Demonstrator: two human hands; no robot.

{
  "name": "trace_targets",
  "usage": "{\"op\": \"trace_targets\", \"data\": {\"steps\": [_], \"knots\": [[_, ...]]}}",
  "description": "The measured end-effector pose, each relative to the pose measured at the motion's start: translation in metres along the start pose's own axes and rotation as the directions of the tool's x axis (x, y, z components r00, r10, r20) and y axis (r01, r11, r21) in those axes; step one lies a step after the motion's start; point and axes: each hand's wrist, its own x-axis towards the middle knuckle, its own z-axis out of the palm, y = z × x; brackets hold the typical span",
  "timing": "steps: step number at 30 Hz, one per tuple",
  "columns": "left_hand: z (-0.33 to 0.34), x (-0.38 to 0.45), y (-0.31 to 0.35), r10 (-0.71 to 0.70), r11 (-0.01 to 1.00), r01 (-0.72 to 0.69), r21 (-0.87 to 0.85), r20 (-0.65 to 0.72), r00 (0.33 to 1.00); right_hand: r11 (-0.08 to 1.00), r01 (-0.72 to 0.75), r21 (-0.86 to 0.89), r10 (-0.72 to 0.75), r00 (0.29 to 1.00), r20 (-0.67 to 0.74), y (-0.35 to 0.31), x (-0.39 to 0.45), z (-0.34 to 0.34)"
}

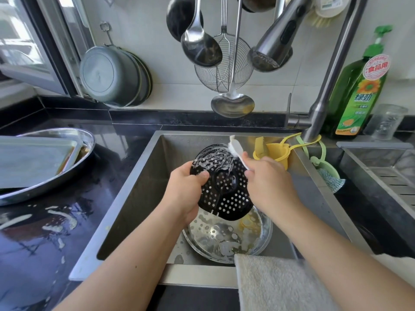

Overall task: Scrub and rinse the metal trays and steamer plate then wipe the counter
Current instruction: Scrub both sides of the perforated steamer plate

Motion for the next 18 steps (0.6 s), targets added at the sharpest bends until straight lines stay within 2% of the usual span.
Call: {"op": "trace_targets", "data": {"steps": [4, 8, 11, 15, 16, 18], "knots": [[-0.003, 0.000, 0.001, -0.045, 0.998, 0.045, -0.046, -0.001, 0.999, 0.978, 0.169, 0.124, -0.181, 0.979, 0.092, -0.013, -0.013, 0.008], [-0.005, 0.001, 0.003, -0.042, 0.994, 0.039, -0.098, -0.028, 0.999, 0.994, 0.102, 0.037, -0.105, 0.992, 0.074, 0.000, -0.009, 0.006], [-0.007, 0.002, 0.005, -0.028, 0.992, 0.020, -0.126, -0.062, 0.998, 0.977, 0.180, 0.110, -0.198, 0.962, 0.186, -0.009, -0.020, 0.007], [0.001, -0.002, 0.002, 0.028, 0.992, -0.037, -0.118, -0.079, 0.996, 0.993, 0.118, 0.018, -0.119, 0.992, 0.043, -0.014, -0.013, 0.010], [0.003, -0.003, 0.001, 0.043, 0.990, -0.055, -0.127, -0.093, 0.995, 0.993, 0.115, -0.005, -0.115, 0.992, 0.050, -0.018, -0.015, 0.009], [0.004, -0.004, 0.001, 0.071, 0.980, -0.095, -0.177, -0.136, 0.988, 0.987, 0.161, -0.005, -0.158, 0.975, 0.153, -0.027, -0.027, 0.010]]}}
